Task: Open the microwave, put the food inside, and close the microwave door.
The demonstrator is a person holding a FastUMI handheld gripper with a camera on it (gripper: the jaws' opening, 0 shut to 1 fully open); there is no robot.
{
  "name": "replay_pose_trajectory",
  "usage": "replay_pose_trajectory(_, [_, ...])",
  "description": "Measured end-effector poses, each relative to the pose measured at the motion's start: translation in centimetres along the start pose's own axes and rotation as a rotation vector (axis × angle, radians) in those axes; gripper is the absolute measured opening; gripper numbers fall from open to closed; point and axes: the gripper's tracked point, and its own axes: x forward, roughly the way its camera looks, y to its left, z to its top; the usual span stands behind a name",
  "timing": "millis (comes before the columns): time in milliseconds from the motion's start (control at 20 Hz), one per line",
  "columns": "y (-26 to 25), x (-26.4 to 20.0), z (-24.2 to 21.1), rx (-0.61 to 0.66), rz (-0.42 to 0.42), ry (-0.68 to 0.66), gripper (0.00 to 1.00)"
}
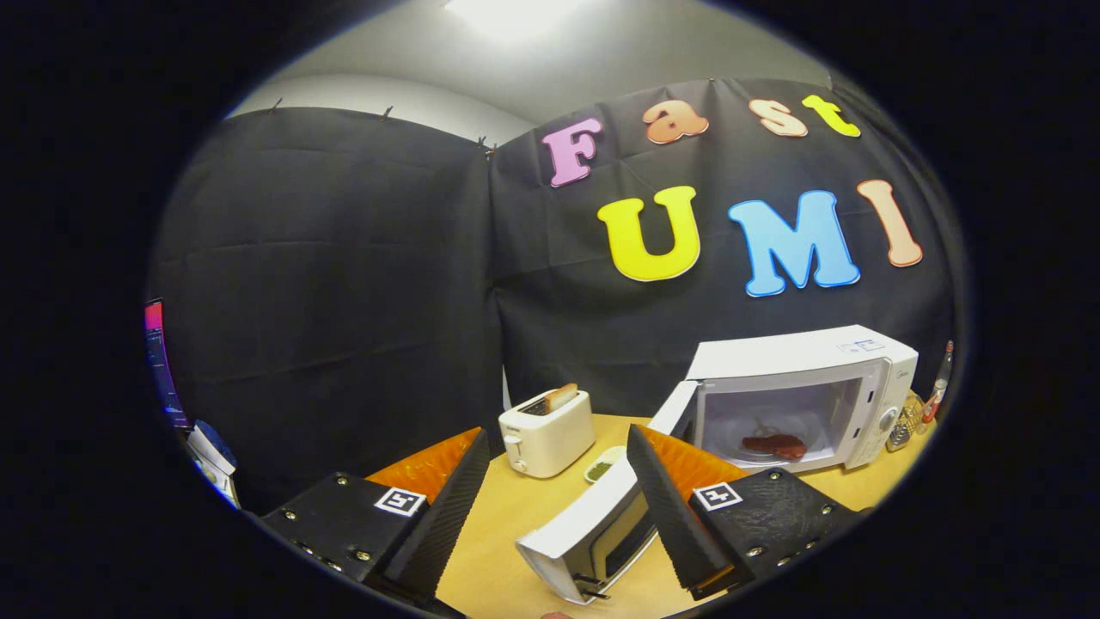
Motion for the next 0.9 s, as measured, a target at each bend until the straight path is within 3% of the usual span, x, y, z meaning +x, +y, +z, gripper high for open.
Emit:
replay_pose_trajectory(400, [7.2, 0.3, -2.7, 0.026, 0.151, 0.059, 0.97])
replay_pose_trajectory(750, [8.8, 0.2, -7.4, 0.043, 0.185, 0.162, 0.97])
replay_pose_trajectory(850, [8.2, 0.4, -9.0, 0.028, 0.163, 0.196, 0.87])
replay_pose_trajectory(900, [7.8, 0.6, -9.6, 0.02, 0.15, 0.209, 0.77])
